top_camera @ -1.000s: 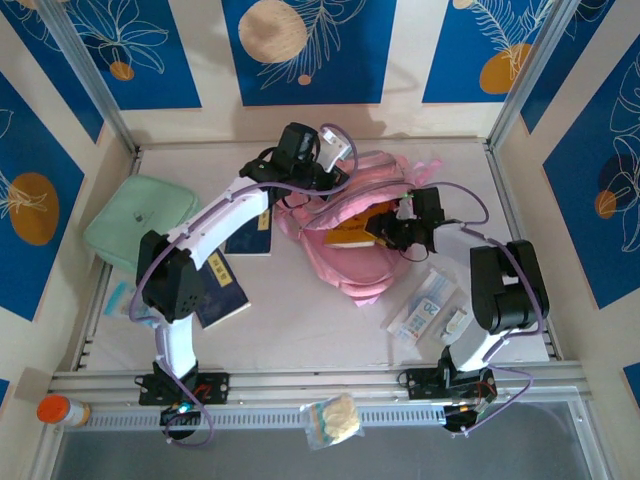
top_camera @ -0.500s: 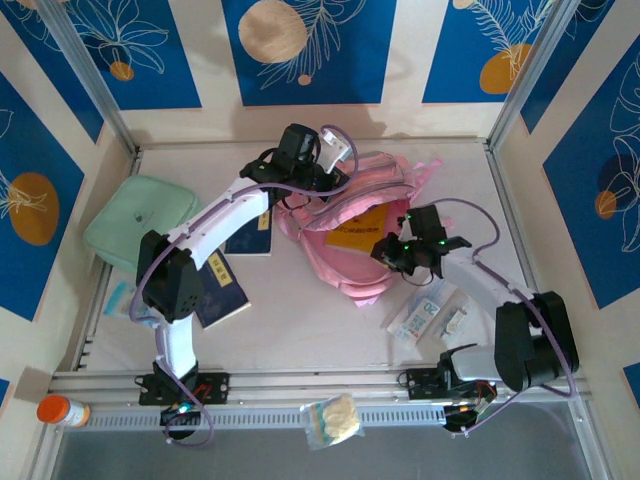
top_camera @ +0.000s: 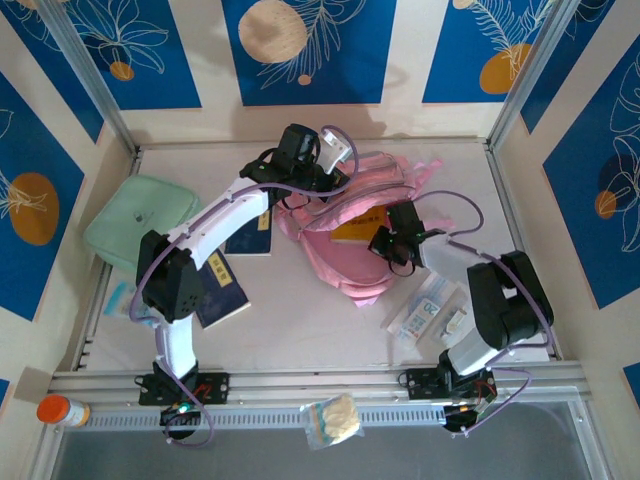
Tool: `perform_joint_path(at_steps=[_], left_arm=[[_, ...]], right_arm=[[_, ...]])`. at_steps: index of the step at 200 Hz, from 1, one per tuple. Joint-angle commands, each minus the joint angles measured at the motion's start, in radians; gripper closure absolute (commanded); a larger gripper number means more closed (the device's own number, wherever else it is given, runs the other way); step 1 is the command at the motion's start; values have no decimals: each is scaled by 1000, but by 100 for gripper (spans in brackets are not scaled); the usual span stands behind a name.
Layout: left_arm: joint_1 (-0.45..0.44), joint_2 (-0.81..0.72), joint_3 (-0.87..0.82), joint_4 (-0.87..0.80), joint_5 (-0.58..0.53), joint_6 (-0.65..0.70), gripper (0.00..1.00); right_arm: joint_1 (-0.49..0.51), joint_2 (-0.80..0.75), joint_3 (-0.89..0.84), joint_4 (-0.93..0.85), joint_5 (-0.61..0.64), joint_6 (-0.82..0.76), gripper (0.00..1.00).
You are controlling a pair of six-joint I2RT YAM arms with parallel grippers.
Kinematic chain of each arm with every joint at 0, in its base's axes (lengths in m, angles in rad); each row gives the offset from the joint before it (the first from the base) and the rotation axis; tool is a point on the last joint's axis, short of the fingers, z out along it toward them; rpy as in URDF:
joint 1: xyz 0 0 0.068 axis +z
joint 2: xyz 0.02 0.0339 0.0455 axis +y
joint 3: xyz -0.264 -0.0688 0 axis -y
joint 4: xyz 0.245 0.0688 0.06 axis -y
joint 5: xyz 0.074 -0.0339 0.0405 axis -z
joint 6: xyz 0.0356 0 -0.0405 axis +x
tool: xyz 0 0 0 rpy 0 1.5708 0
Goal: Pack books, pencil case, and school supplies into a backpack
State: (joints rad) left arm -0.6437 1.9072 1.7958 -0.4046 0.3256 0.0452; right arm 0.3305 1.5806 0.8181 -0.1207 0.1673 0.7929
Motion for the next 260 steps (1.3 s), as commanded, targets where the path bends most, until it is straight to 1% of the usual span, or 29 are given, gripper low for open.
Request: perform_joint_path(at_steps=[1,15,29,45,58,77,89,100,116,130,141,156,163,175,198,208,222,234,260], left_arm=[[0,-28,22,82,59,28,100],[0,-27,20,84,53,31,100],[0,-23,20,83,38,34,100],[0,-20,21,77,21,35,100],[0,-22,16,70,16,33,100],[1,-25,5,56,-9,26,100],[0,-28,-7,50,-19,21,100],[0,-30,-21,49,-34,8,100],[1,-29,-37,31,-35,-13,83],[1,-39,-60,15,-25,-44,70],[1,-61,-94,13,-17,-85,66],[-1,-118,-156,21,4,-141,59],[0,-156,-196,27,-10,-170,55],[1,-234,-268,23,-68,-224,51],[2,-395,-419,-18,-182,-293,46],[6,-472,-490,-45,-238,-348,44],[17,-571,-576,-101,-263,-392,42],[26,-653,-648,-156,-326,-446,42],[46,-824,-834,-185,-347,-530,39]], right_arm=[[-24,60,85,80,56,-56,100],[-23,73,118,40,89,-62,100],[-19,45,103,46,55,-80,100],[10,-11,74,20,38,-110,100],[27,-78,47,-22,8,-119,97],[40,-196,4,-100,-79,-123,93],[59,-294,-12,-181,-80,-129,90],[71,-387,-14,-256,-73,-139,84],[70,-485,10,-367,-101,-149,78],[71,-525,55,-463,-124,-155,76],[70,-531,86,-518,-152,-163,73],[74,-509,129,-569,-227,-179,72],[82,-493,147,-587,-257,-185,71],[103,-465,171,-605,-298,-202,71],[174,-419,203,-620,-303,-225,66],[205,-394,217,-627,-312,-222,65],[260,-361,226,-616,-311,-216,63],[309,-329,231,-605,-295,-204,61],[405,-257,224,-547,-253,-163,58]])
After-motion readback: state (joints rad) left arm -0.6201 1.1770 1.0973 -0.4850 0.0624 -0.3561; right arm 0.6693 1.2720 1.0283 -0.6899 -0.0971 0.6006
